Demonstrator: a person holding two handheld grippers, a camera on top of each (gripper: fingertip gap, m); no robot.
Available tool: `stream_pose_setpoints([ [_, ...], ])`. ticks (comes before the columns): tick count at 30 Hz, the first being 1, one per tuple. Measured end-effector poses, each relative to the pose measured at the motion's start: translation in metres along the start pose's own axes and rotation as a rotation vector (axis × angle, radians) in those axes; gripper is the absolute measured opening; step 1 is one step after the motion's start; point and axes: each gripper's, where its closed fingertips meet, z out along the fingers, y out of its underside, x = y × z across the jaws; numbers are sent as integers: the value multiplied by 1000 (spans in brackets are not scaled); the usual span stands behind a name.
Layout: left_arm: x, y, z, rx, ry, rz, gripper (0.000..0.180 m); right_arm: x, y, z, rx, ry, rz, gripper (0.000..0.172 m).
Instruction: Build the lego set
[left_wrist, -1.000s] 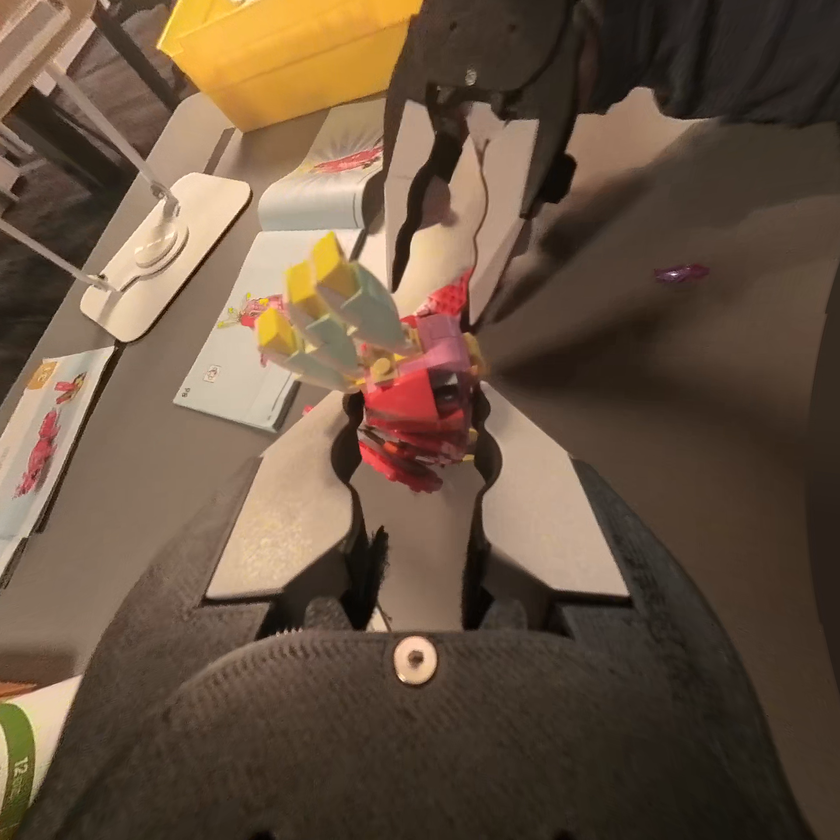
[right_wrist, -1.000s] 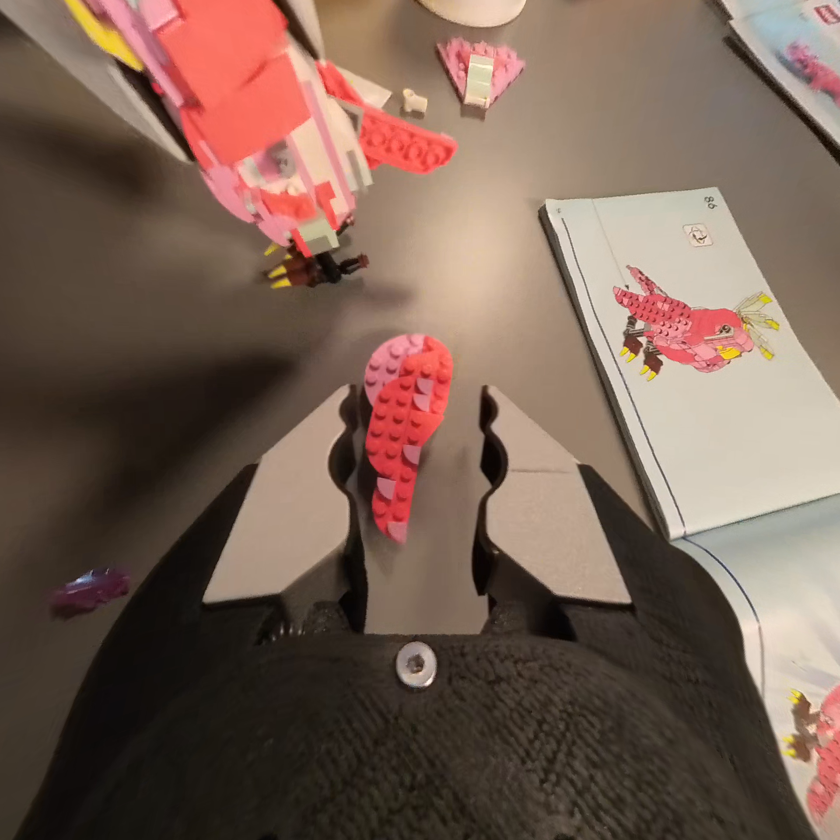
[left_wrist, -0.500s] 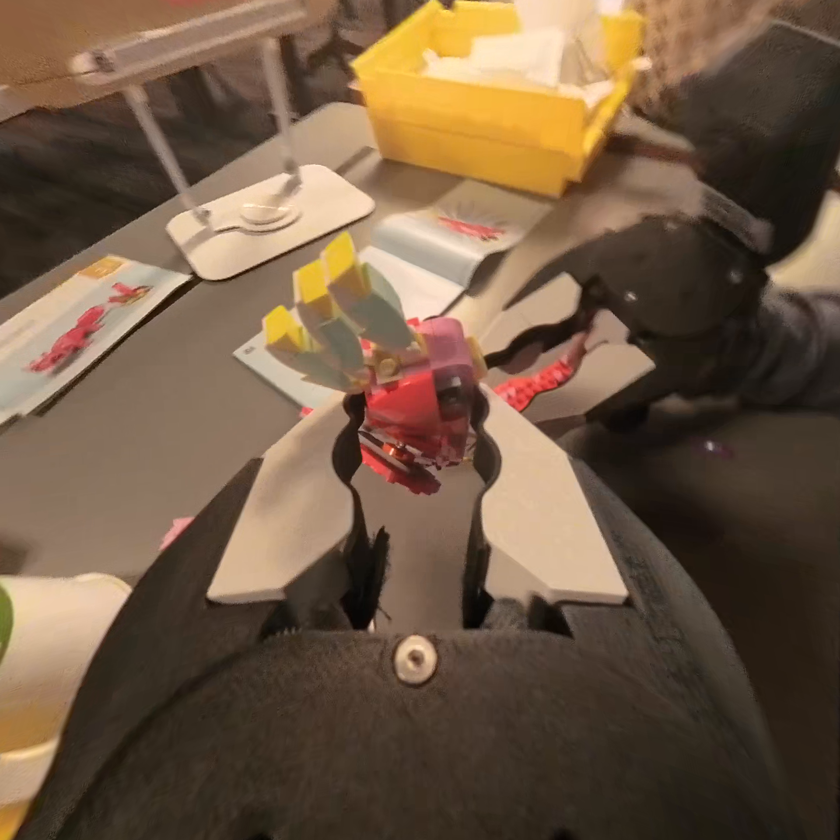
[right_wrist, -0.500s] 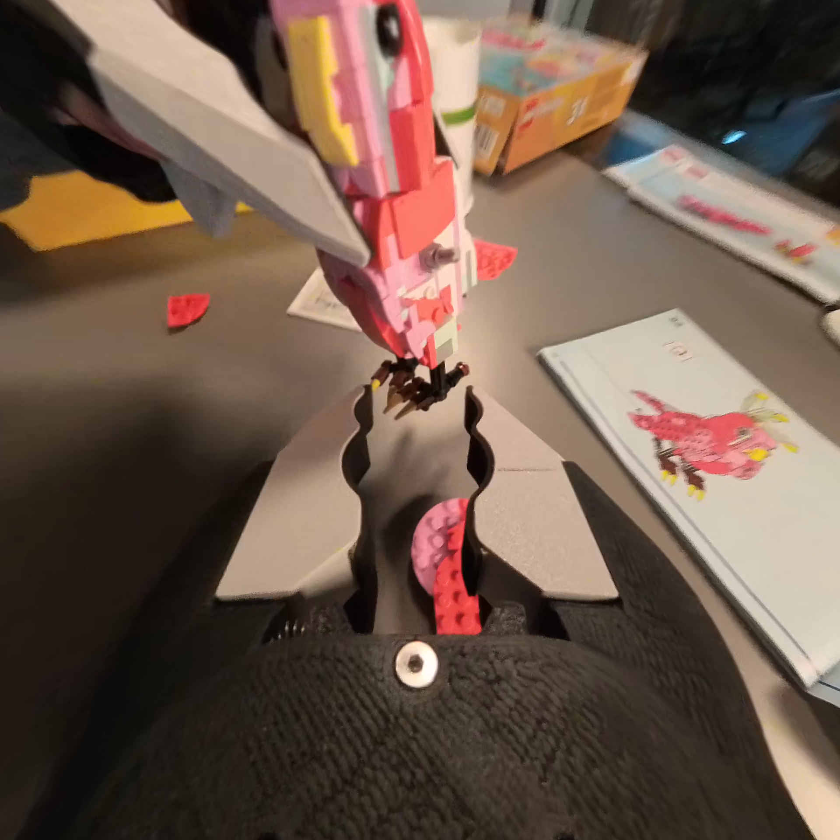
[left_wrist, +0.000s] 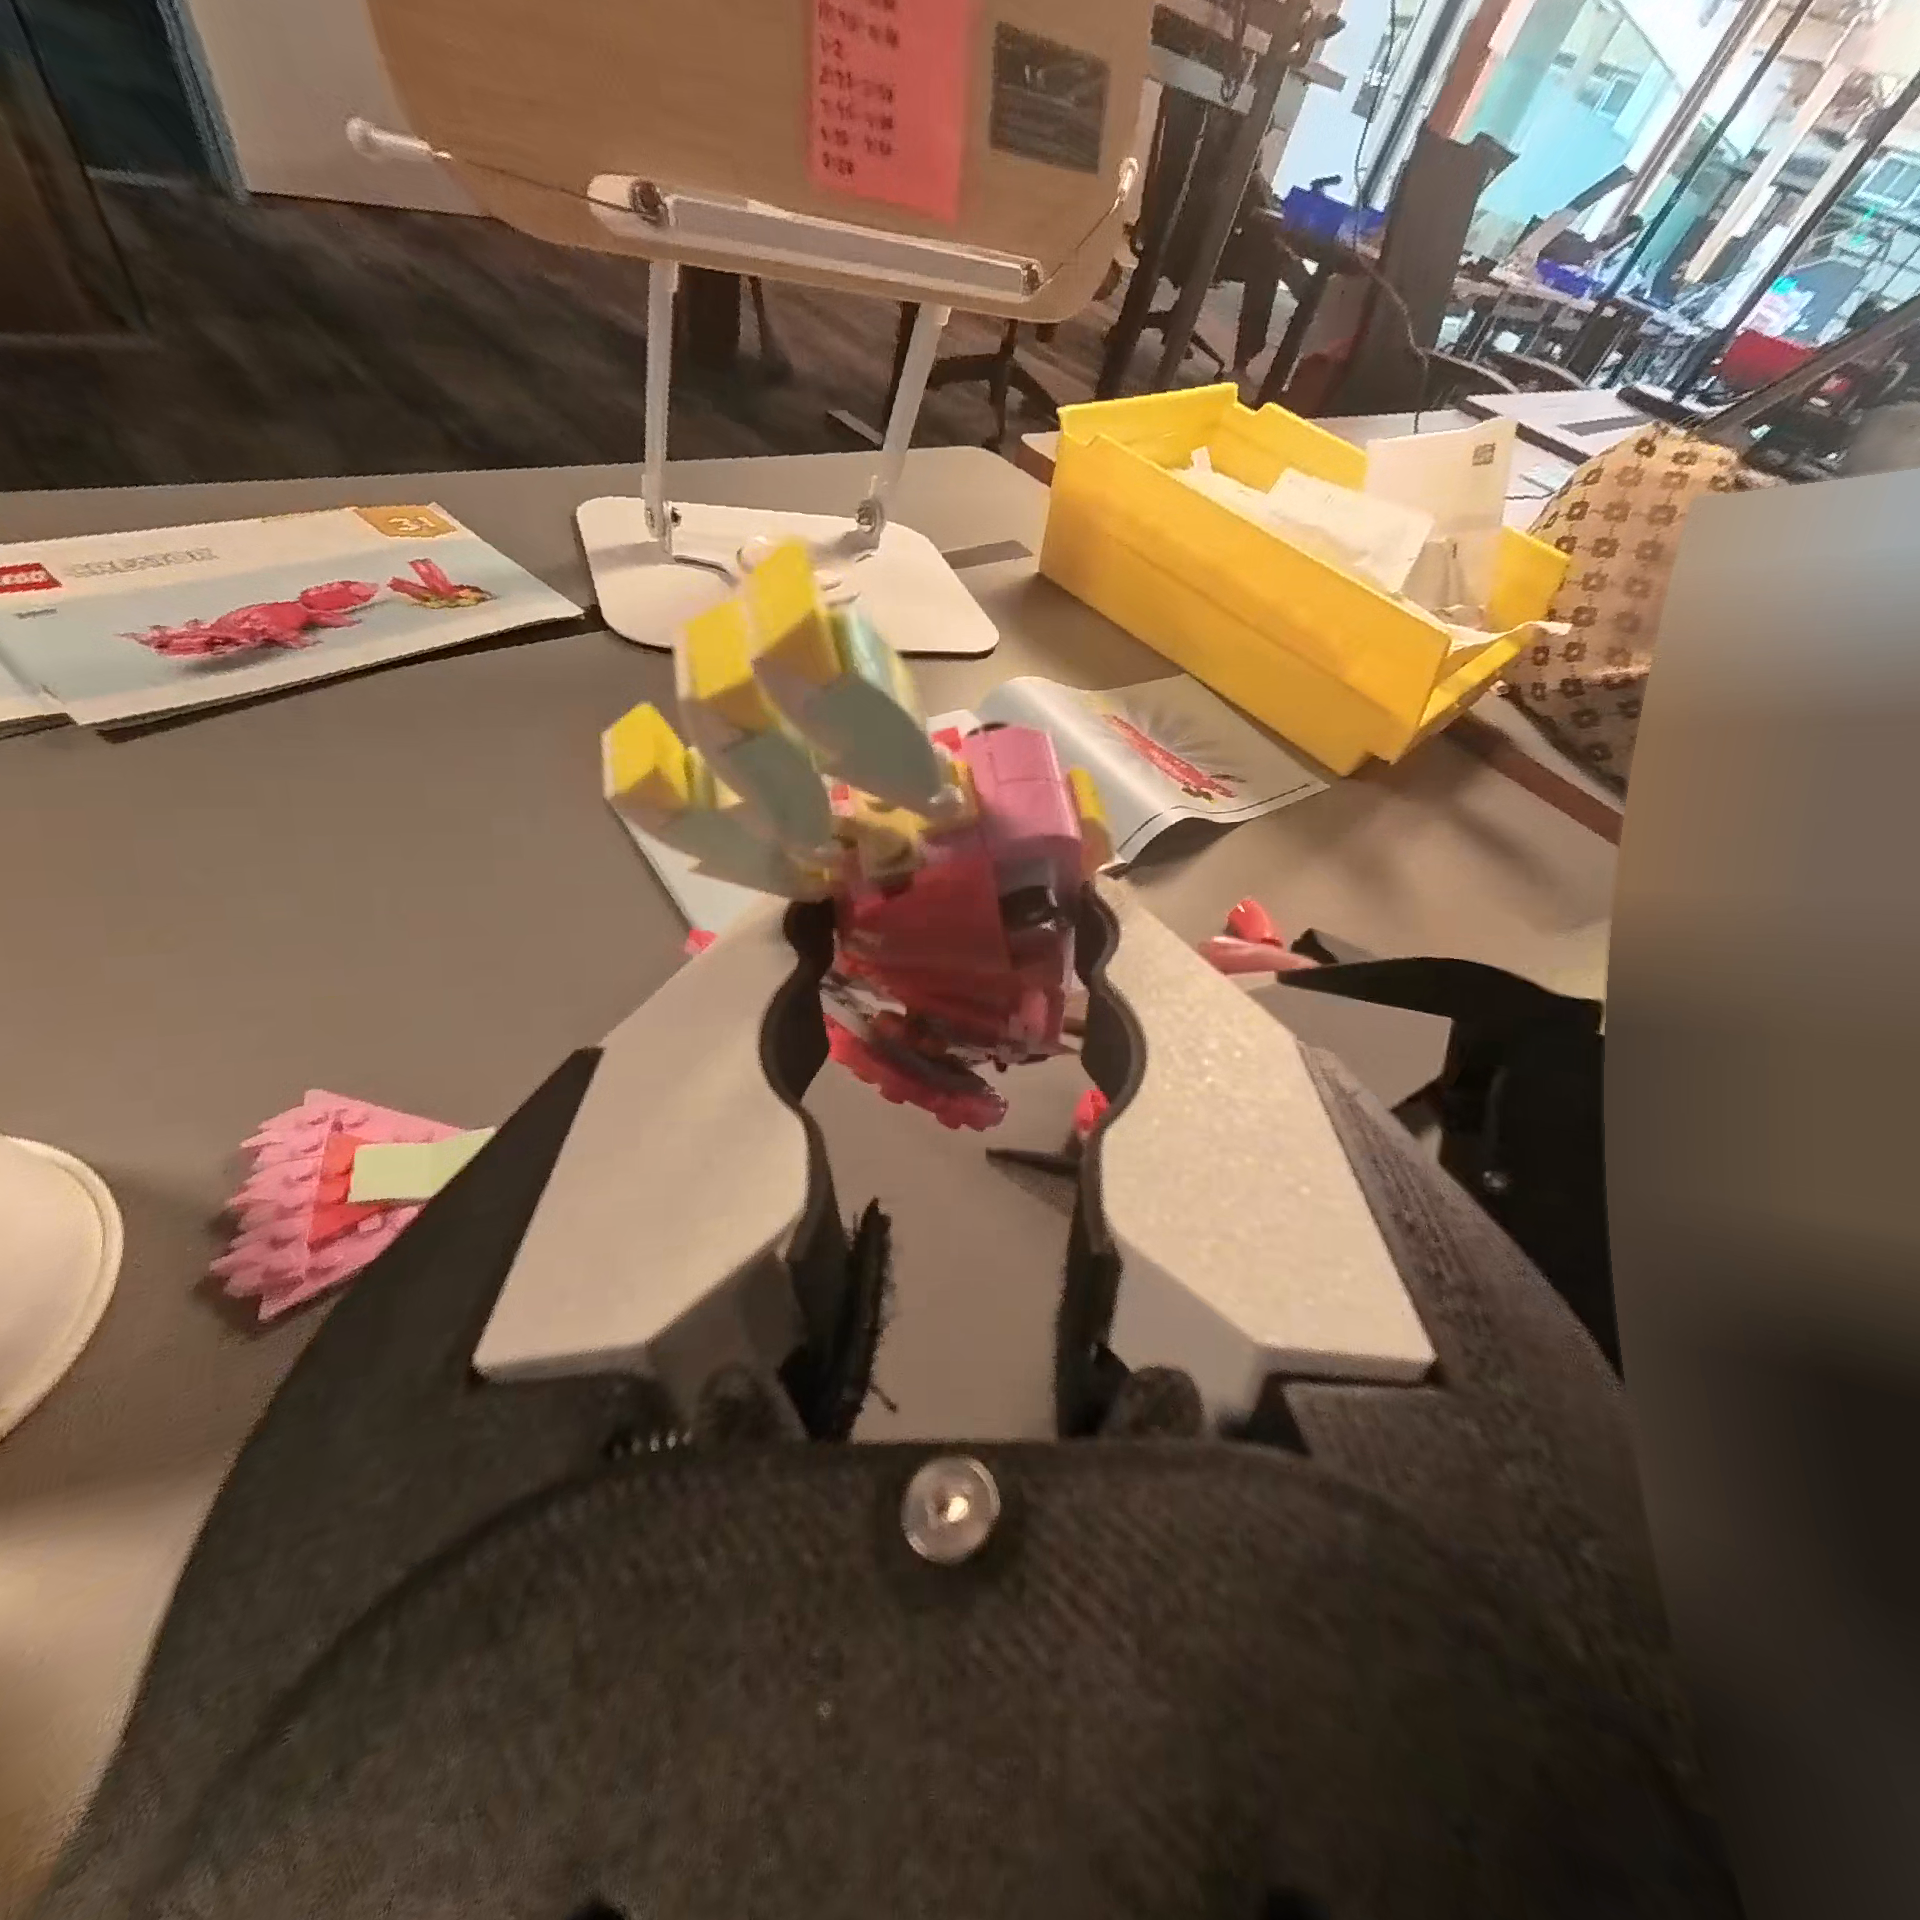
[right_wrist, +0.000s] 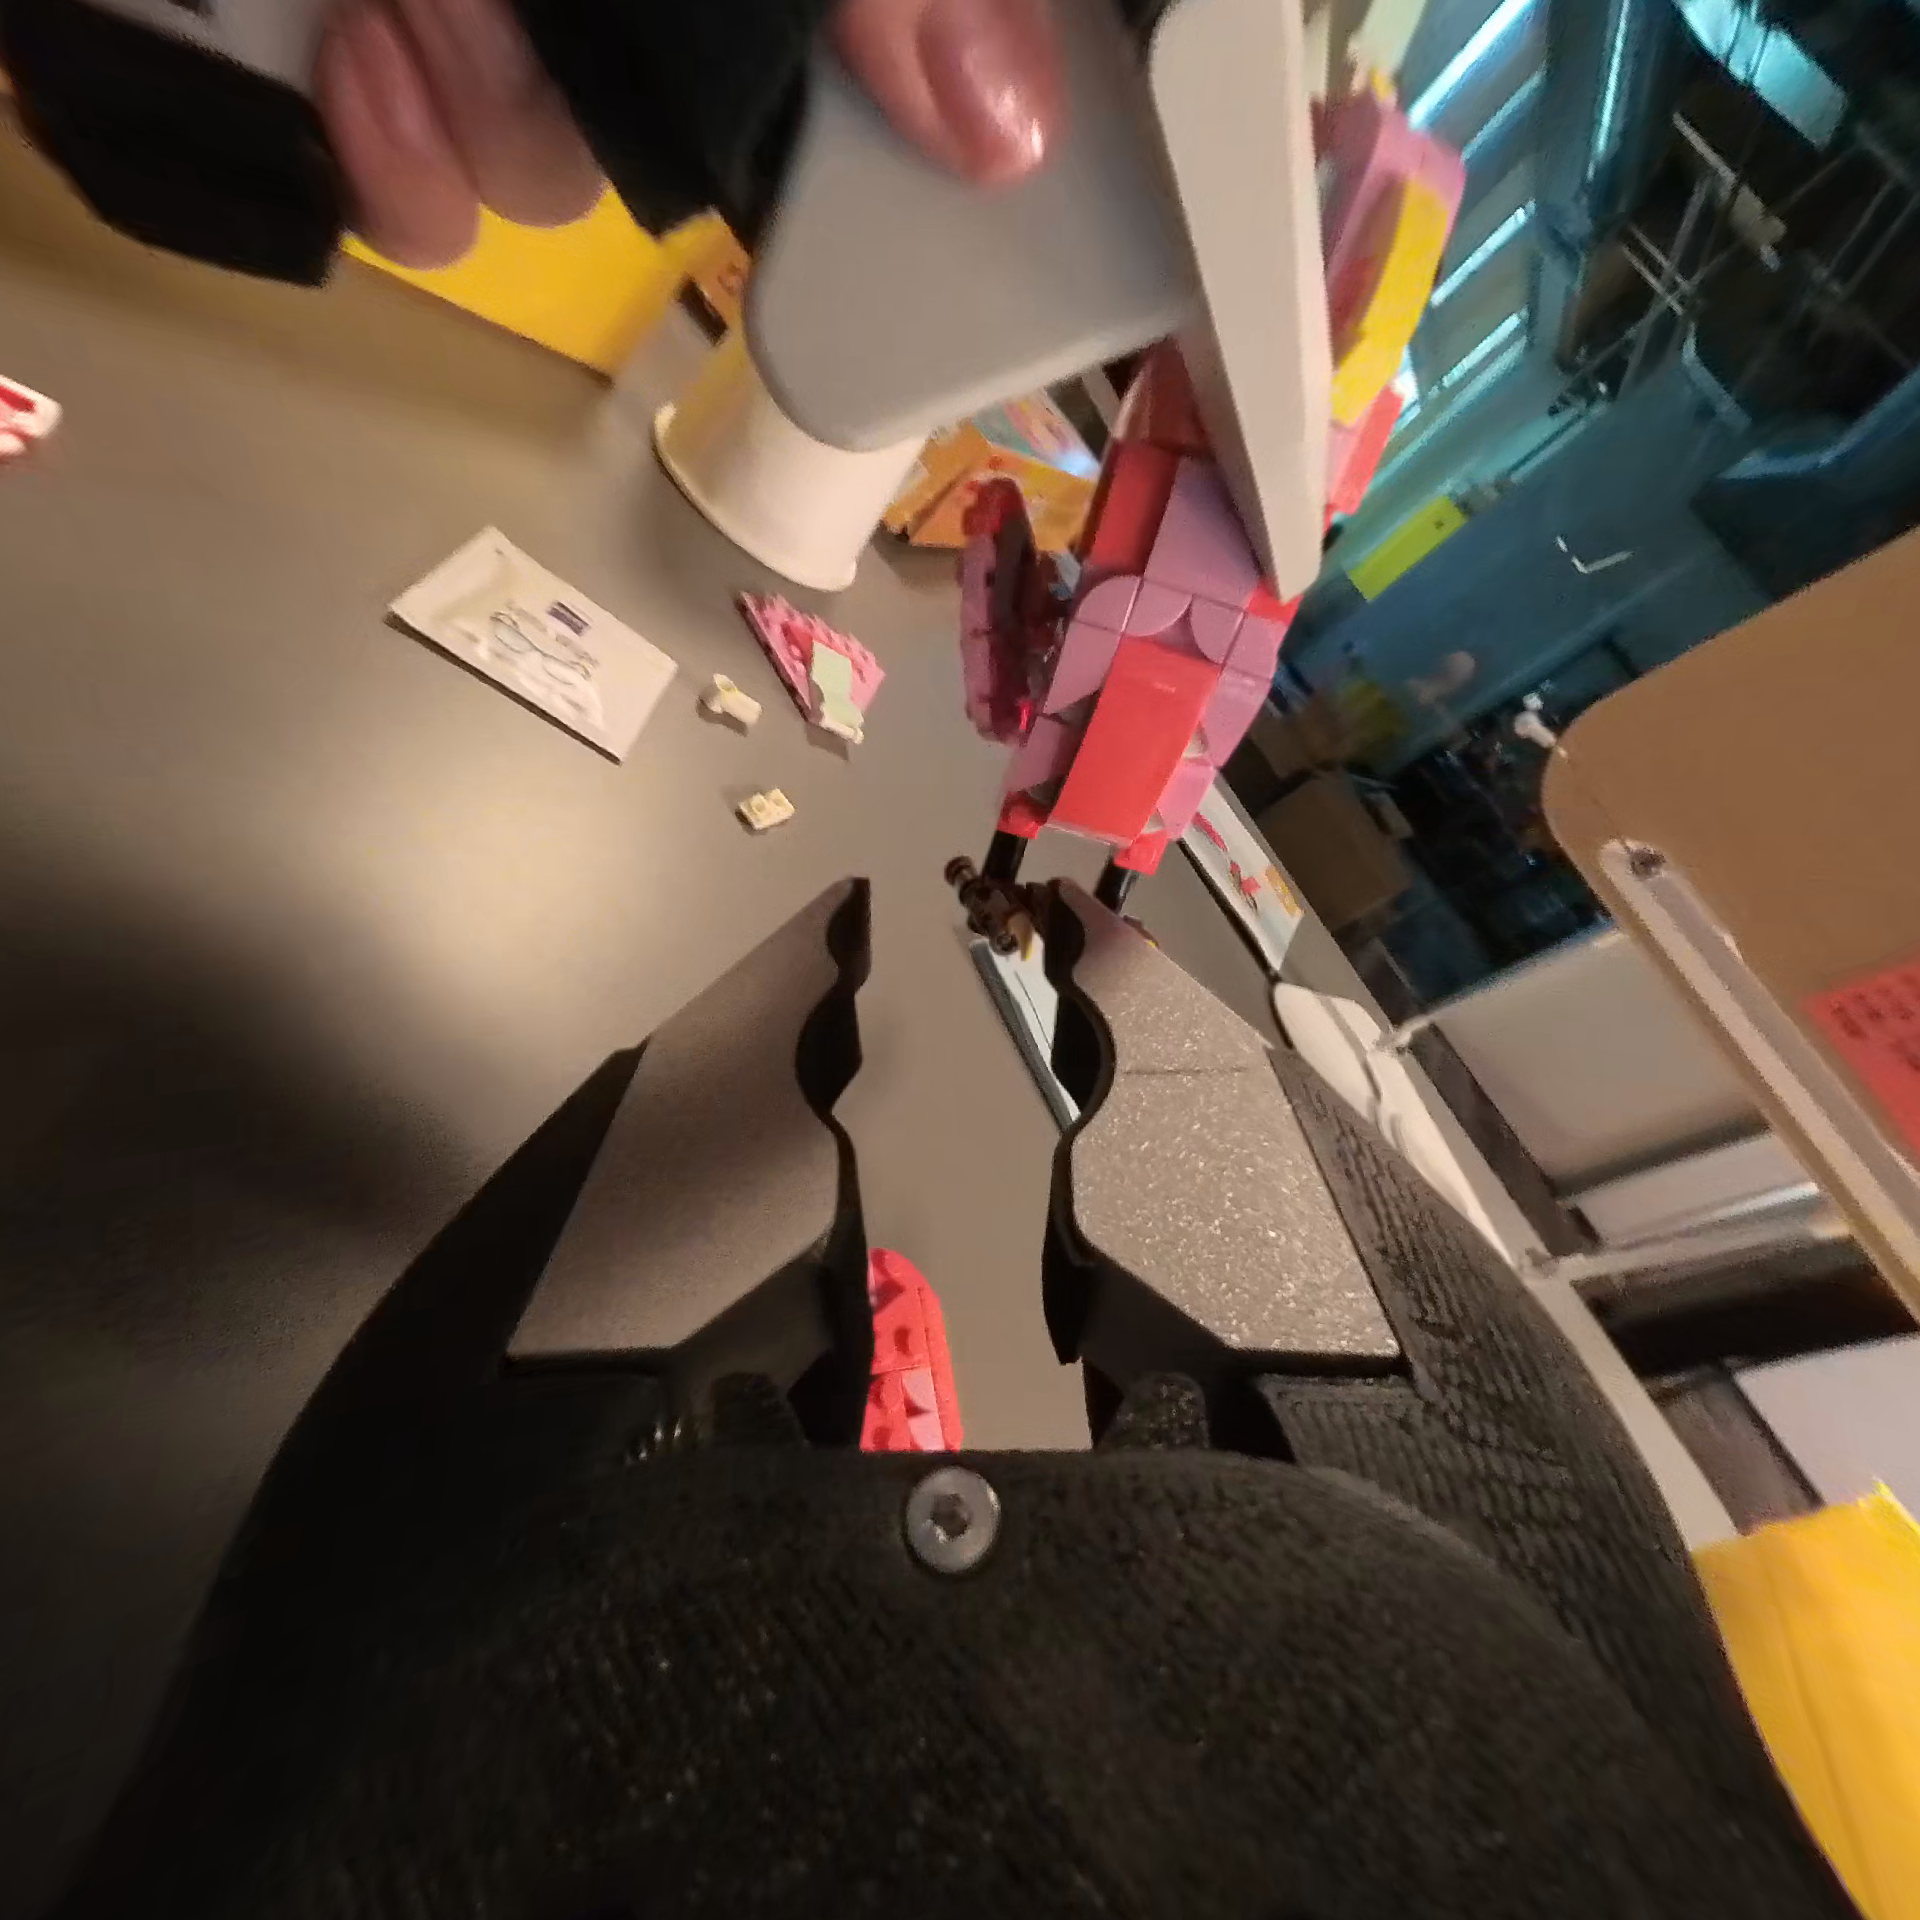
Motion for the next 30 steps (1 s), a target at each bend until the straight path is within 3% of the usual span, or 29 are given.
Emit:
stream_pose_setpoints([
  [5, 9, 0, 7, 34, -18, 25, 45, 13, 10, 2, -70, 77, 26, 31],
  [15, 10, 9, 21, 83, -72, 55, 44, -9, 13, 3, -103, -54, 202, 11],
  [18, 6, 16, 22, 61, -91, 59, 44, -20, 15, 4, -122, -122, 252, 11],
  [23, 1, 33, 24, 3, -133, 94, 44, -39, 24, 8, -234, -279, 404, 29],
  [30, 2, 47, 22, -14, -144, 112, 44, -56, 32, 6, -327, -383, 500, 30],
])
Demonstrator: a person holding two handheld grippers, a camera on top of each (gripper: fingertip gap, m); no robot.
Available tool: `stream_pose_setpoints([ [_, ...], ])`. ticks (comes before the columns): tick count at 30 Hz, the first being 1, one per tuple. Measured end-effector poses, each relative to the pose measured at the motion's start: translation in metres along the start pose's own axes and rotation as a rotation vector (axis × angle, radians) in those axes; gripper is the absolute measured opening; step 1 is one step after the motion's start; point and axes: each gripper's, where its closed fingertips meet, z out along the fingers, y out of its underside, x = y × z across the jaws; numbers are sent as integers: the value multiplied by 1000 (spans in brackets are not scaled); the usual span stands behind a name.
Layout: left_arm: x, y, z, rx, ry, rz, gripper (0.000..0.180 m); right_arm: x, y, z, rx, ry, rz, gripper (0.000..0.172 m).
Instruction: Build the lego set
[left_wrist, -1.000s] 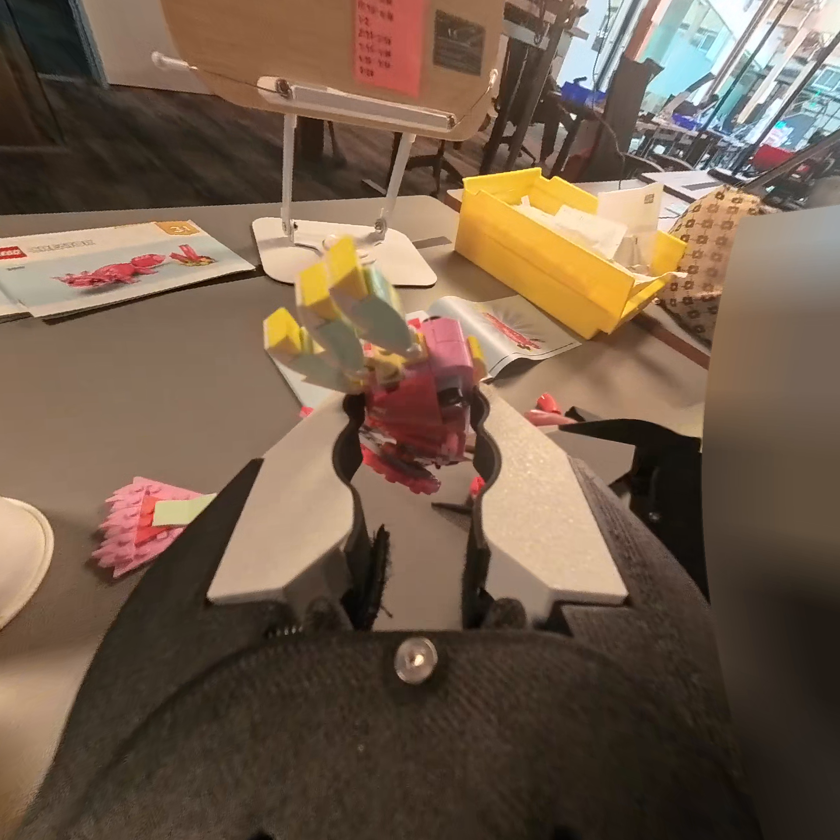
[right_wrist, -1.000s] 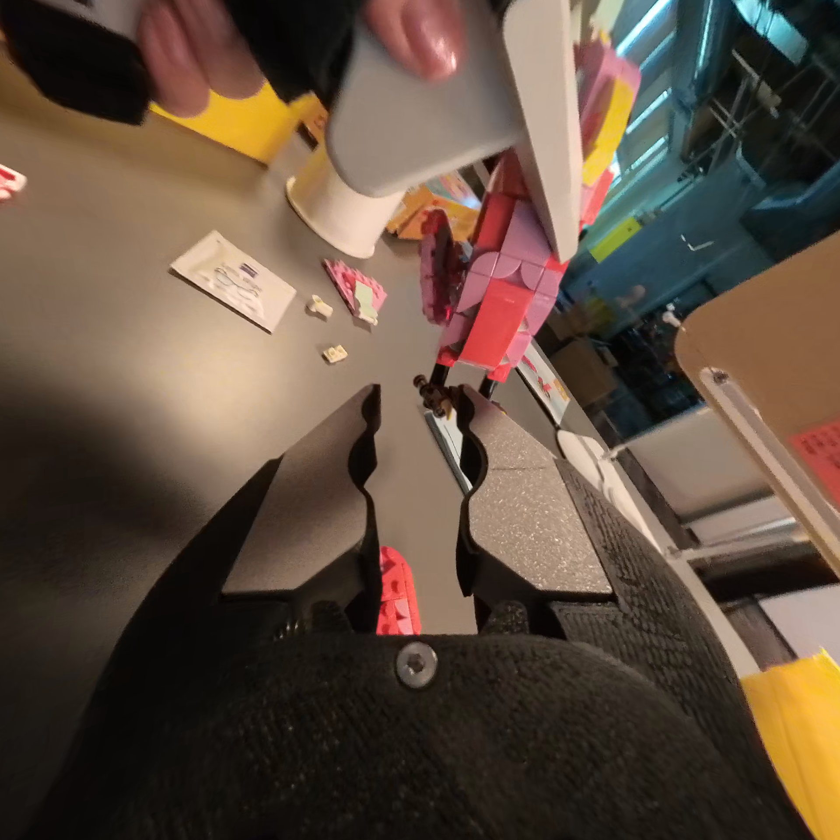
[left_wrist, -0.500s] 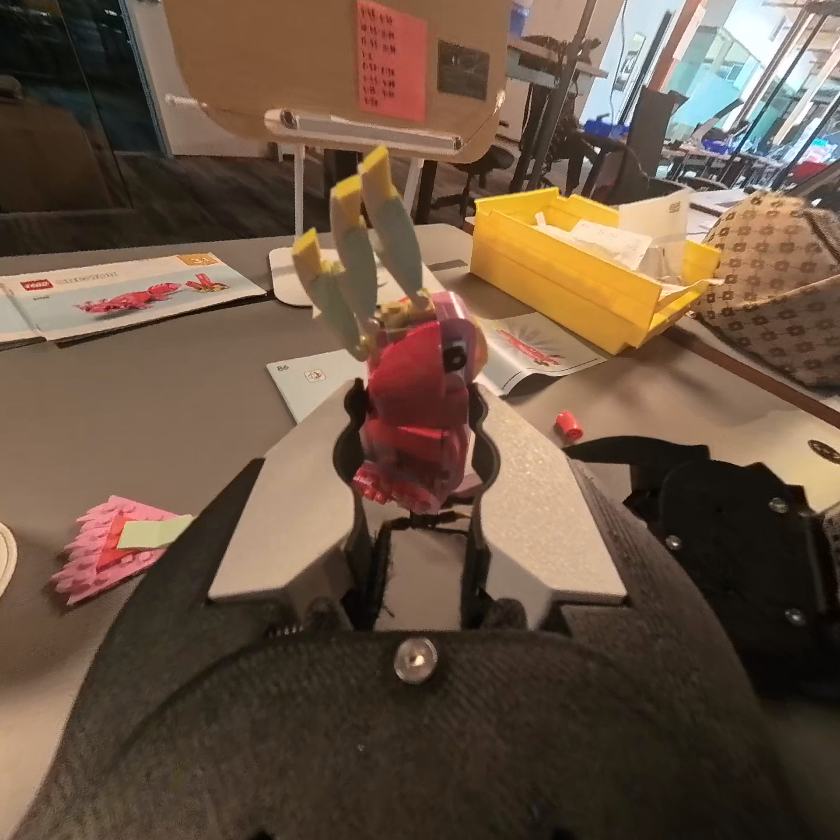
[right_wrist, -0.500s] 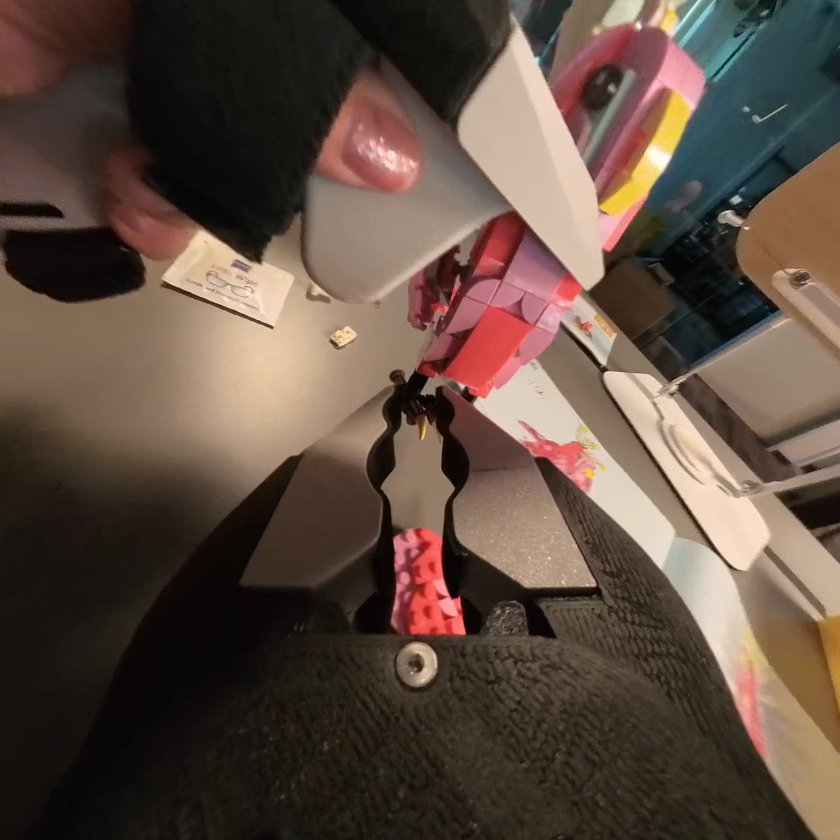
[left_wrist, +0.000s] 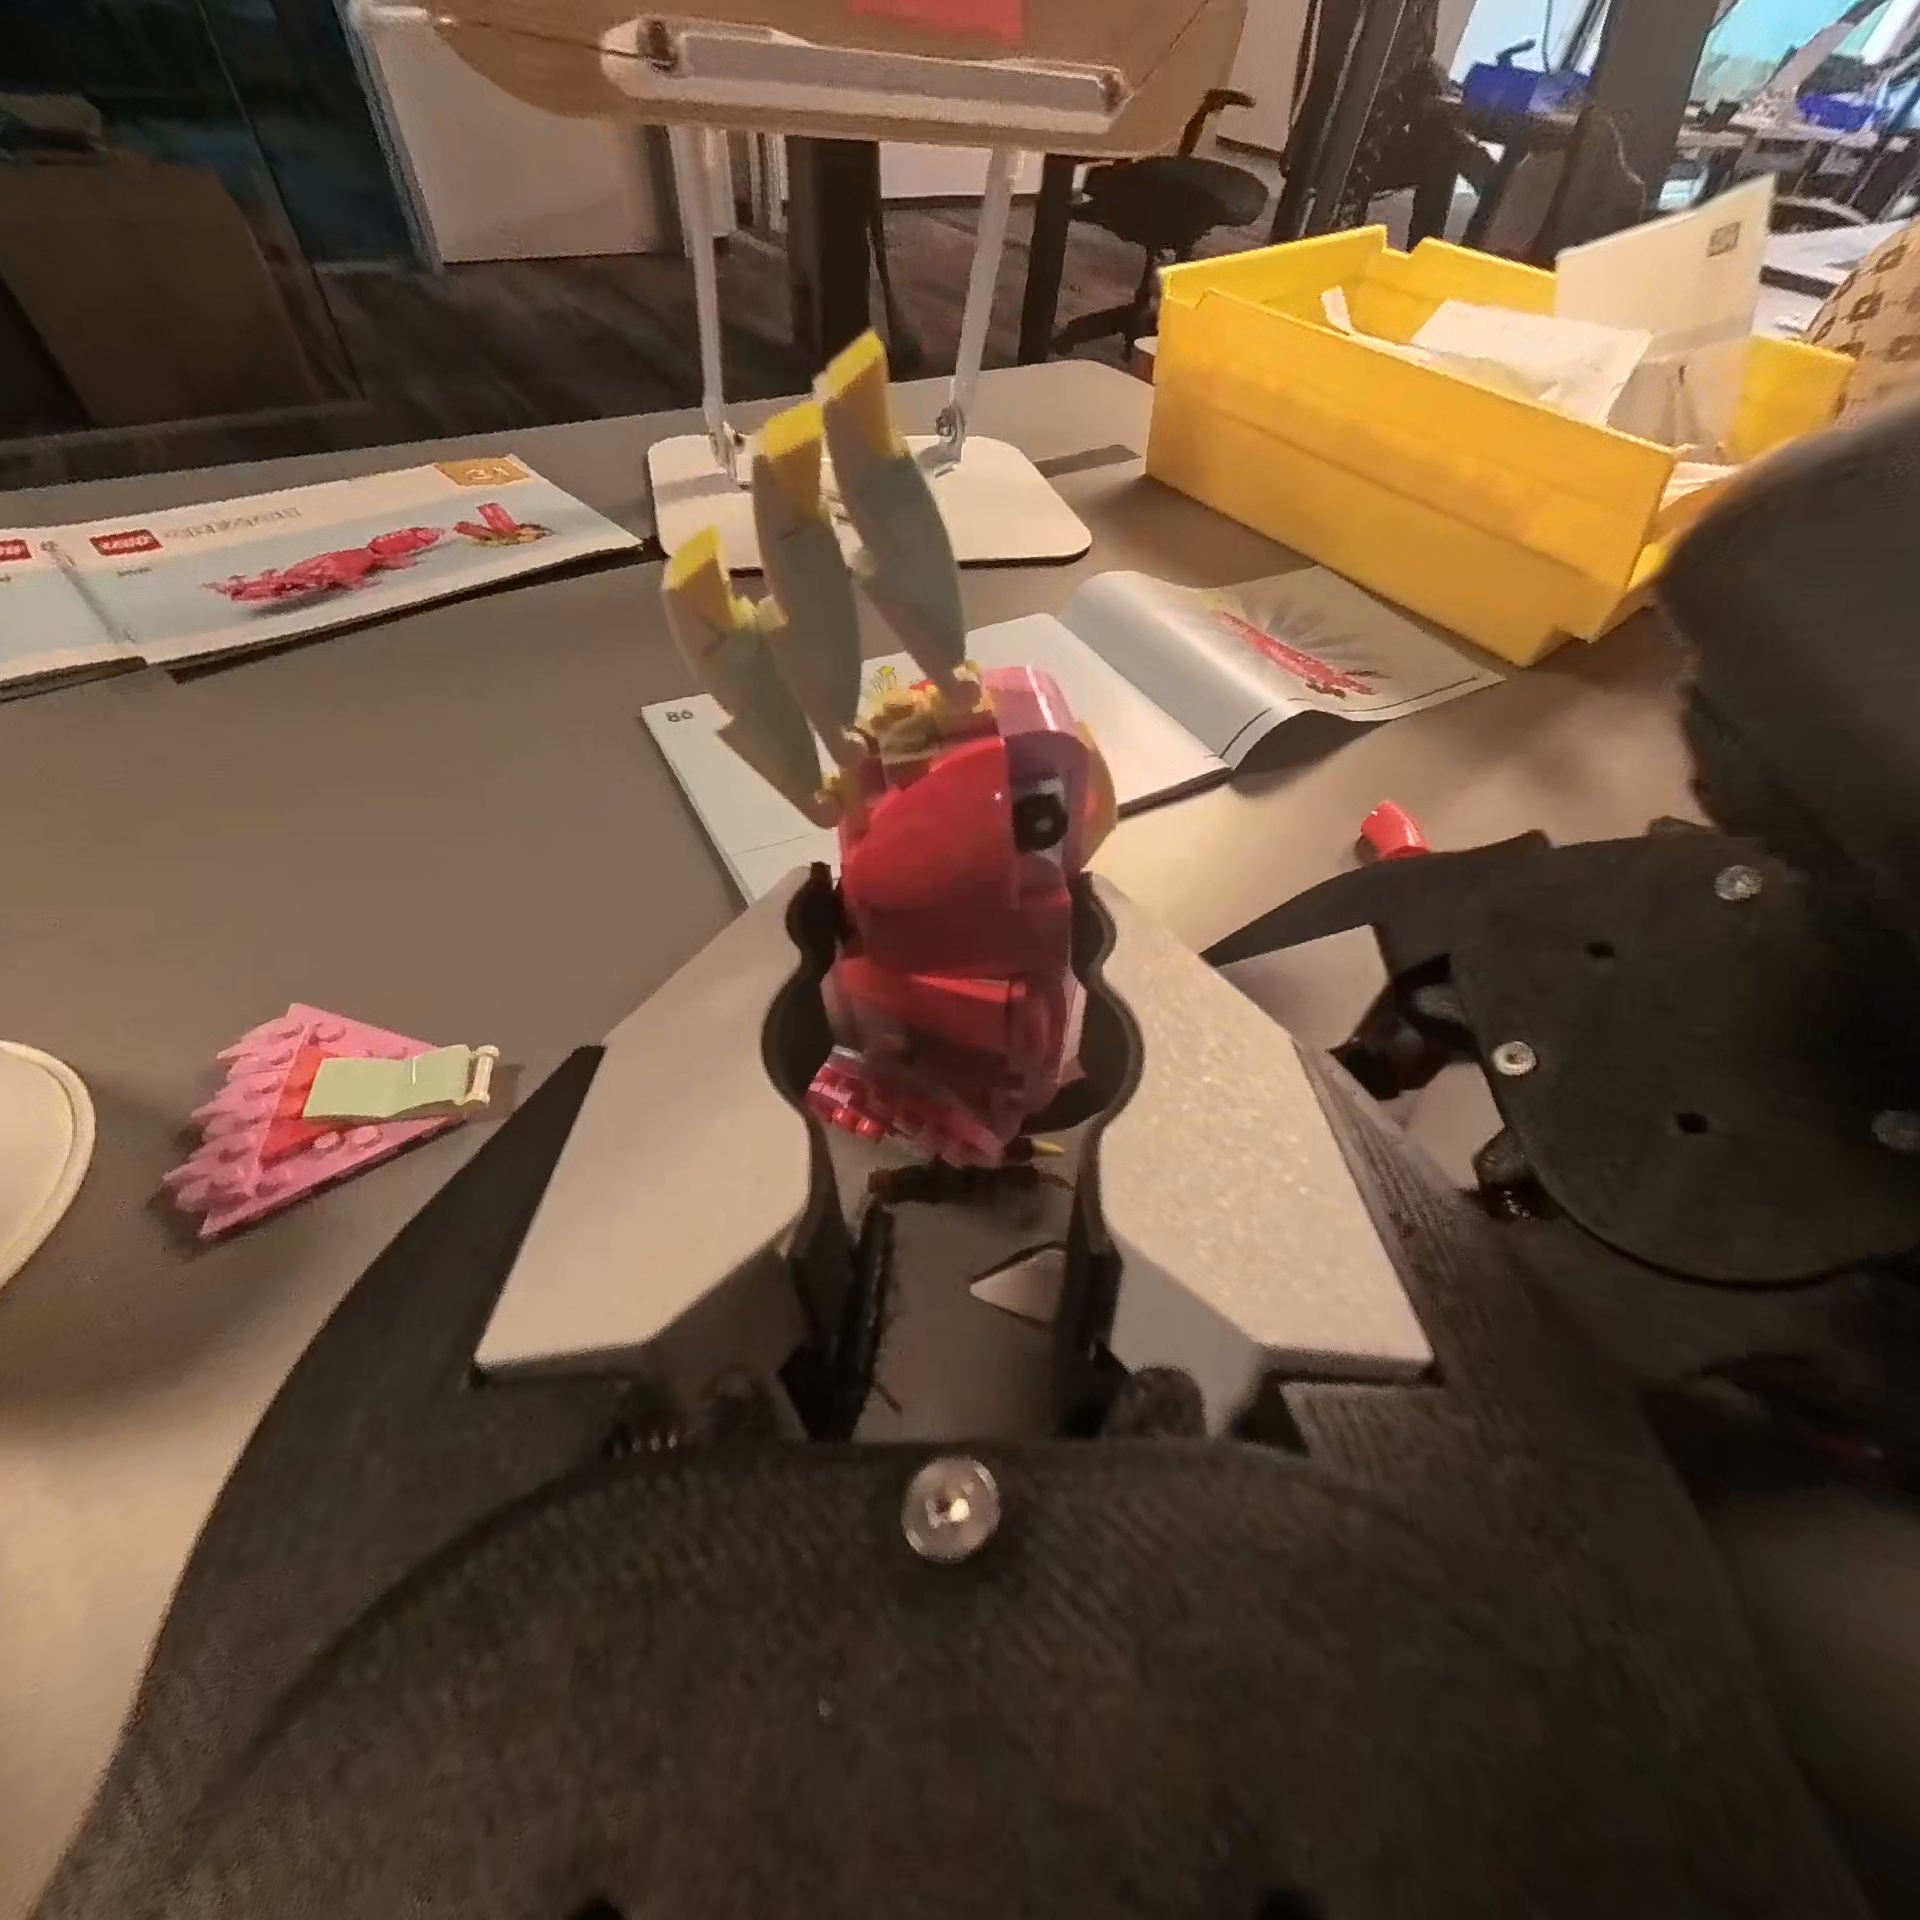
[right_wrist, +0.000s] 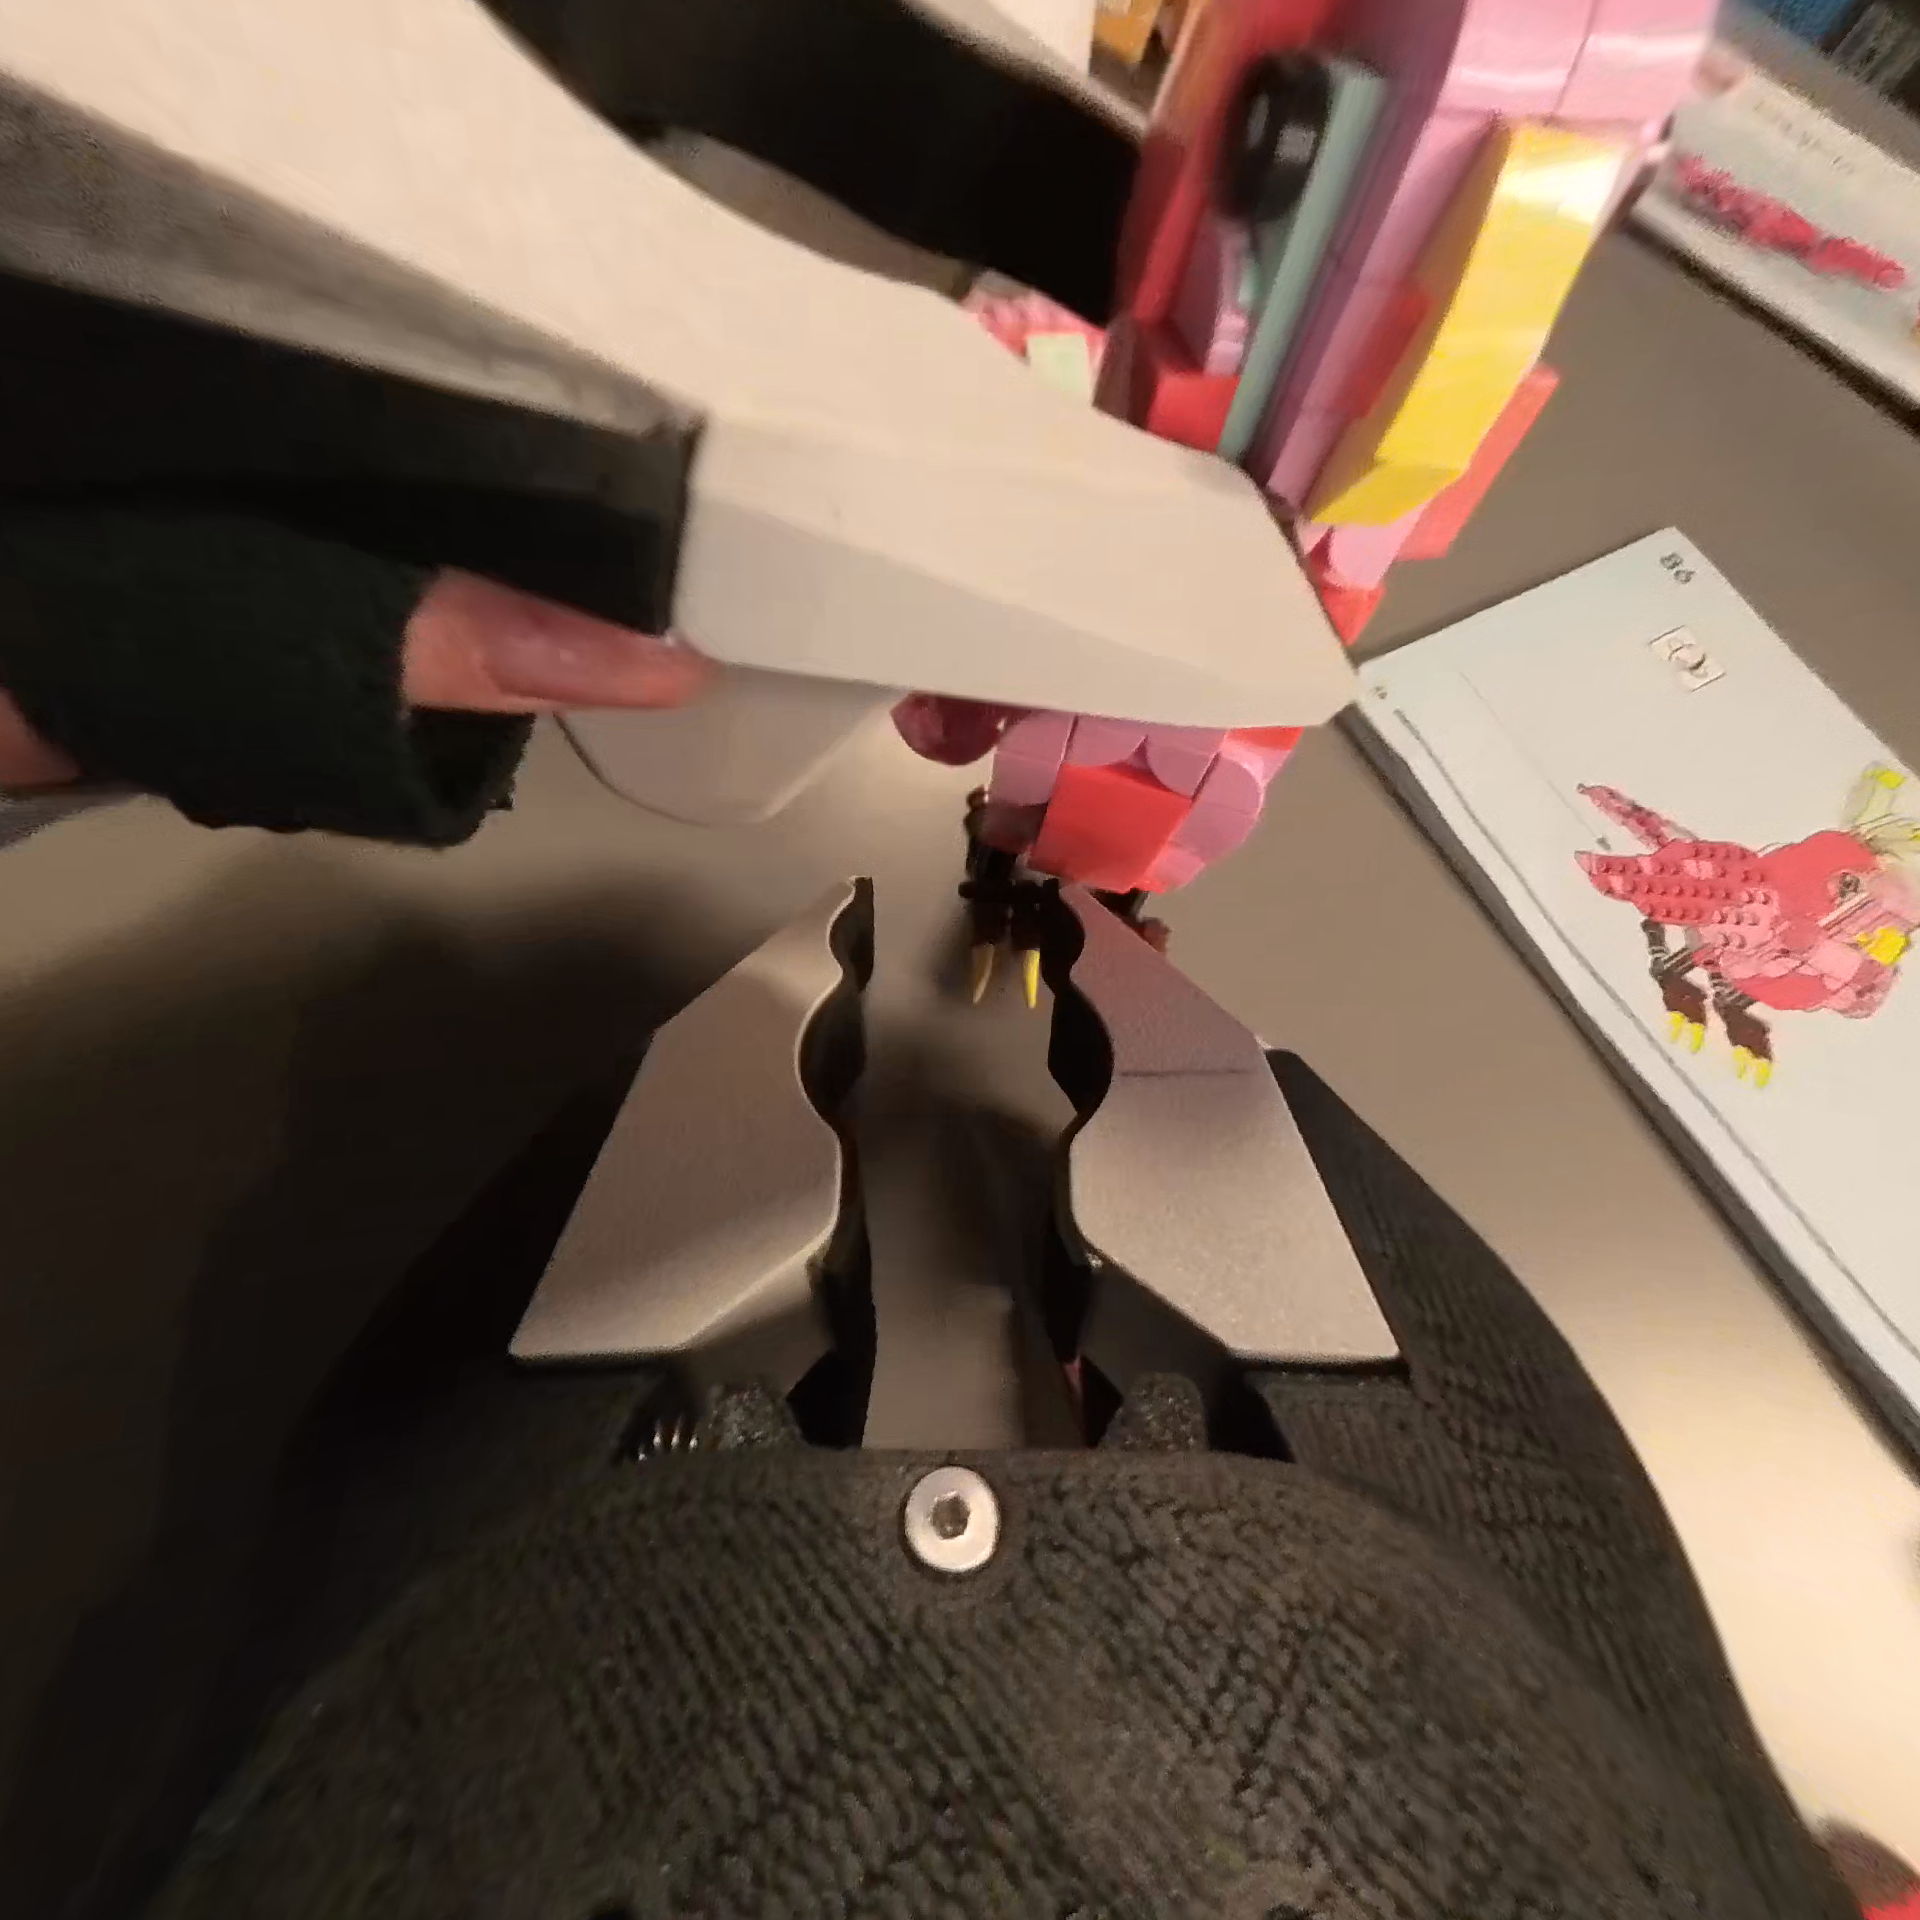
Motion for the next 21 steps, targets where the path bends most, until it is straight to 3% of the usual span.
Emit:
stream_pose_setpoints([
  [16, 3, 2, -4, 28, -37, 47, 44, -17, -1, 1, -3, -90, 60, 48],
  [21, 7, 4, -6, -12, 48, 137, 44, -20, -4, -10, 15, -186, 63, 59],
])
